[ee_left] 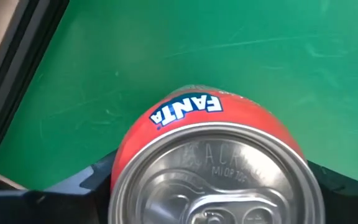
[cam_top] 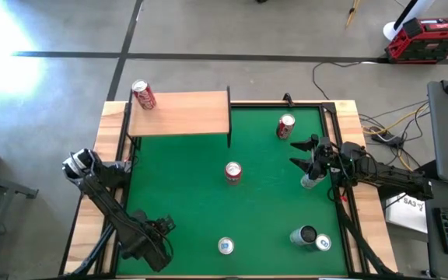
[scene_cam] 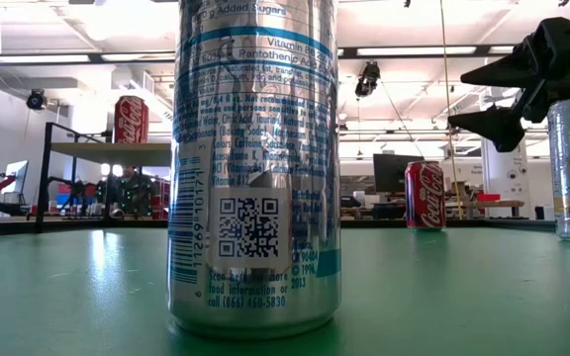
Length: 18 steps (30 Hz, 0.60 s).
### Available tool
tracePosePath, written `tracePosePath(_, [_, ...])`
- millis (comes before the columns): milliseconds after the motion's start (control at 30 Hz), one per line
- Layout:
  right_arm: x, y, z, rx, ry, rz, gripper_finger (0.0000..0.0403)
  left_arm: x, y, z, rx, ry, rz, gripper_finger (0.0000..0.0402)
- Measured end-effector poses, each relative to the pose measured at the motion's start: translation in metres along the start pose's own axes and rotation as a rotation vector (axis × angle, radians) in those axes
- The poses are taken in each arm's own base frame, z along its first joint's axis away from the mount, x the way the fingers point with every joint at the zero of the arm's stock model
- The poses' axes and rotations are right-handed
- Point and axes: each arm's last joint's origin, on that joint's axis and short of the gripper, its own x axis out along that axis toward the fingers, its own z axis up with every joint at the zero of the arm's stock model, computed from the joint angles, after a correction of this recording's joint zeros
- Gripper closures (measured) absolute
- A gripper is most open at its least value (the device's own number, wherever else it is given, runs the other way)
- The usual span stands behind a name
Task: Place canned beverage on shelf
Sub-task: Put the bottom red soda can on the shelf
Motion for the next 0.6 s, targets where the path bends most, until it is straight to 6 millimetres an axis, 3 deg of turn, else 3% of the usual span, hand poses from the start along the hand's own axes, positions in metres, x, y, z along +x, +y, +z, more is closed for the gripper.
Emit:
tracePosePath(233, [0.0,0.0,0.0,0.0,0.0,0.0,0.0021,-0.045,-0.023,0.027,0.199,-0.111,-0.036,0.012])
tracePosePath(367, [0.0,0.0,0.0,0.0,0.0,0.0,0.0021,-0.073,-0.043,0.043,0.407,-0.135,-0.176,0.012])
tracePosePath(600, [0.0,0.0,0.0,0.0,0.0,0.0,0.0021,-0.1,-0.082,0.1,0.545,-0.184,-0.296,0.012])
